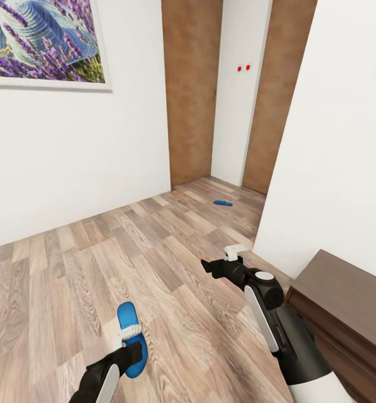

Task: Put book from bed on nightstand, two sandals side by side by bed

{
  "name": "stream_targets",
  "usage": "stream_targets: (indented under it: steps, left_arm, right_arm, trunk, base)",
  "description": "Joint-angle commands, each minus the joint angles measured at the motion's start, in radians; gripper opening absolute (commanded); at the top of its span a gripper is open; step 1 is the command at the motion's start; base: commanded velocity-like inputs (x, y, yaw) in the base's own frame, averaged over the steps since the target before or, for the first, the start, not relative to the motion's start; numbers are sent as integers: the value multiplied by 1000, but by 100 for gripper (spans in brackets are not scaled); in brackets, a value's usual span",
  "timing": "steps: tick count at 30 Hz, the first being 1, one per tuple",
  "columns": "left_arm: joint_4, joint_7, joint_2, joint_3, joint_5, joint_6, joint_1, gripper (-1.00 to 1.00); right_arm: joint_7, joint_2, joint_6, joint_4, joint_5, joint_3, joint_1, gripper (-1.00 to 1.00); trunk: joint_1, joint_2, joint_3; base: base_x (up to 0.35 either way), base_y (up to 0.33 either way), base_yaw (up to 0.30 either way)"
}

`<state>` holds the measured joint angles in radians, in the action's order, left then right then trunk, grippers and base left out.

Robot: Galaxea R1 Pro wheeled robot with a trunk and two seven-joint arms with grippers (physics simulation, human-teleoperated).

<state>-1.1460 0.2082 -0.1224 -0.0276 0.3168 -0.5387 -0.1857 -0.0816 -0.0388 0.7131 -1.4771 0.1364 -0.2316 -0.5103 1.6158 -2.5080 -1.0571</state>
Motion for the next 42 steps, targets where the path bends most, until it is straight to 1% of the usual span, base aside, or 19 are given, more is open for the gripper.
stream_targets:
  steps: [1,6,8,12,16,20,22,23,24,25,26,27,29,31,34,35,36,41,42]
  left_arm:
    - [-1,7,0,-1,11,-4,0,-100]
    - [-1,7,1,0,12,-4,0,-100]
    - [-1,7,1,0,13,-4,0,-100]
    - [-1,7,1,0,13,-4,0,-100]
    - [-1,5,1,0,13,-6,-1,-100]
    - [0,5,1,0,13,-6,-1,-100]
    - [0,5,1,0,13,-6,-1,-100]
    - [0,5,1,0,13,-6,-1,-100]
    - [0,5,1,0,13,-6,-1,-100]
    - [0,5,1,0,13,-6,-1,-100]
    - [0,5,1,0,13,-6,-1,-100]
    - [0,5,1,0,13,-6,-1,-100]
    - [0,5,1,0,13,-6,-1,-100]
    - [0,6,1,0,13,-6,-1,-100]
    - [1,6,1,0,12,-5,-1,-100]
    - [1,6,1,0,12,-5,0,-100]
    - [1,6,1,0,12,-4,-1,-100]
    - [1,6,1,0,12,-3,-1,-100]
    - [1,6,1,0,12,-3,0,-100]
  right_arm:
    - [0,0,5,2,4,1,-1,100]
    - [-1,0,4,33,1,1,-9,100]
    - [-1,2,4,54,1,1,-22,100]
    - [-1,2,4,65,0,2,-27,100]
    - [12,-3,5,133,1,3,-60,100]
    - [19,-6,4,166,3,3,-74,100]
    - [40,-7,3,171,6,3,-76,100]
    - [74,-8,2,172,8,6,-76,100]
    - [93,-10,2,173,9,9,-77,100]
    - [130,-17,-1,173,14,20,-77,100]
    - [149,-25,-2,174,18,28,-78,100]
    - [199,-59,-7,174,40,71,-79,100]
    - [213,-70,-9,174,47,90,-79,100]
    - [222,-77,-11,175,52,104,-79,100]
    - [232,-86,-16,176,63,135,-79,100]
    - [234,-87,-19,177,68,146,-79,100]
    - [236,-89,-25,179,82,165,-79,100]
    - [239,-92,-42,191,126,191,-79,100]
    - [239,-92,-44,195,129,193,-79,100]
  trunk:
    - [0,0,-1]
    - [0,0,-1]
    - [0,0,-1]
    - [0,0,-1]
    - [0,0,-1]
    - [0,0,-1]
    - [0,0,-1]
    - [0,0,-1]
    - [0,0,-1]
    - [0,0,-1]
    - [0,0,-1]
    - [0,0,-1]
    - [0,0,-1]
    - [0,0,-1]
    - [0,0,-1]
    - [0,0,-1]
    - [0,0,-1]
    - [0,0,-1]
    - [0,0,-1]
  base:
    - [314,63,0]
    - [321,29,0]
    - [327,9,0]
    - [328,4,0]
    - [324,94,0]
    - [312,174,0]
    - [307,198,0]
    - [307,201,0]
    - [307,201,0]
    - [307,202,0]
    - [307,203,0]
    - [307,203,0]
    - [307,203,0]
    - [307,201,0]
    - [306,192,0]
    - [306,189,0]
    - [306,187,0]
    - [306,185,0]
    - [306,178,0]
